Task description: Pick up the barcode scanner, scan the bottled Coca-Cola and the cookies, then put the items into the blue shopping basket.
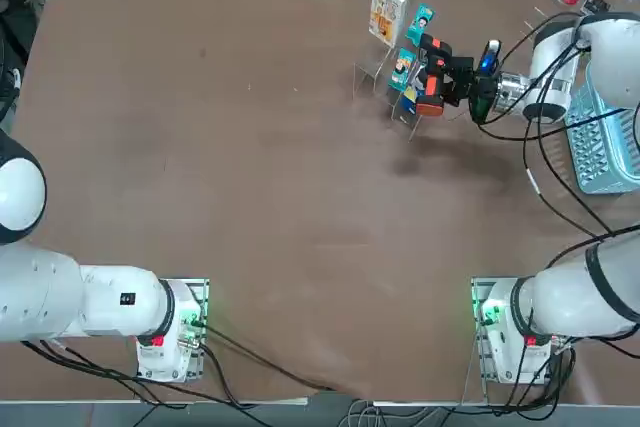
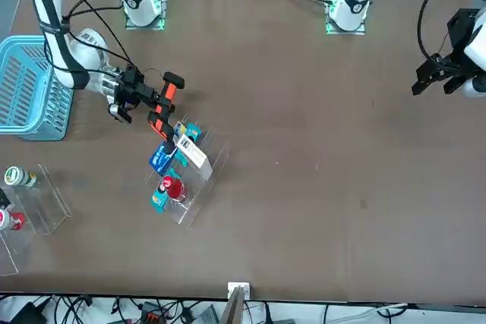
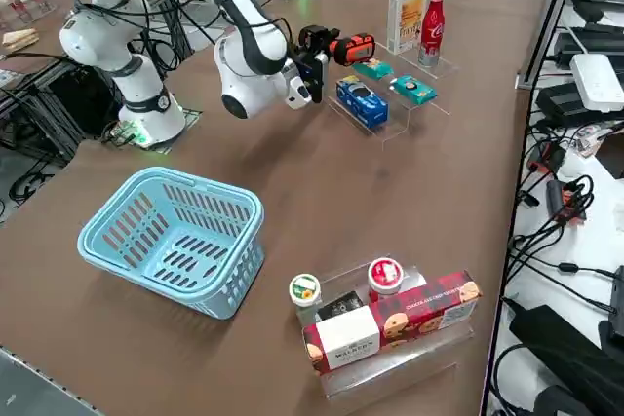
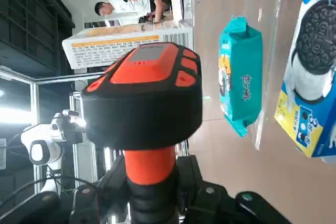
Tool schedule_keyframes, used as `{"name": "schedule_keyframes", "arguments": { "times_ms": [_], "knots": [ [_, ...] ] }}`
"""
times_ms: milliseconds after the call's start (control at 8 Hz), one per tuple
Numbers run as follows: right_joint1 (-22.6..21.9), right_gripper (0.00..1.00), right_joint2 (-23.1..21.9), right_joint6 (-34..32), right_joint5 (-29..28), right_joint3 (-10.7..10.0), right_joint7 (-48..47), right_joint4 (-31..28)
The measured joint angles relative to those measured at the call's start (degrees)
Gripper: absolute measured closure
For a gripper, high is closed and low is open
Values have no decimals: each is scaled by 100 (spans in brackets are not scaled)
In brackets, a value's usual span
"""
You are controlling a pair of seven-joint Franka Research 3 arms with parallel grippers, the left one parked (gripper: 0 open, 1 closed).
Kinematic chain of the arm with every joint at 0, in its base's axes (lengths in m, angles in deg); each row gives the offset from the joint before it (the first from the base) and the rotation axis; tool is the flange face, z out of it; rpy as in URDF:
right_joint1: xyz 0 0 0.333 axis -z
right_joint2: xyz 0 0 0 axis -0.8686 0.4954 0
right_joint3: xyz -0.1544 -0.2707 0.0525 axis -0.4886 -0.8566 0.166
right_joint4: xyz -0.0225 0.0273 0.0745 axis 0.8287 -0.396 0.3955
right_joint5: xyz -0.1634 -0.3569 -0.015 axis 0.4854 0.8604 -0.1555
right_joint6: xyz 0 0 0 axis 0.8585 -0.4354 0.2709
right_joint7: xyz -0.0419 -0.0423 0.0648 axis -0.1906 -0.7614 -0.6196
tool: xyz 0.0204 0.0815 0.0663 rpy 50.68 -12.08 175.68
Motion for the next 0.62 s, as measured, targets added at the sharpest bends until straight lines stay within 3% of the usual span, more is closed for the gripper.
{"name": "schedule_keyframes", "arguments": {
  "times_ms": [125, 250, 625],
  "knots": [
    [27, 55, 1, 7, 221, -41, 0, 81],
    [152, 55, 3, 15, 839, -146, -8, 316],
    [961, 55, 81, 84, 3640, -362, -426, 1679]
  ]
}}
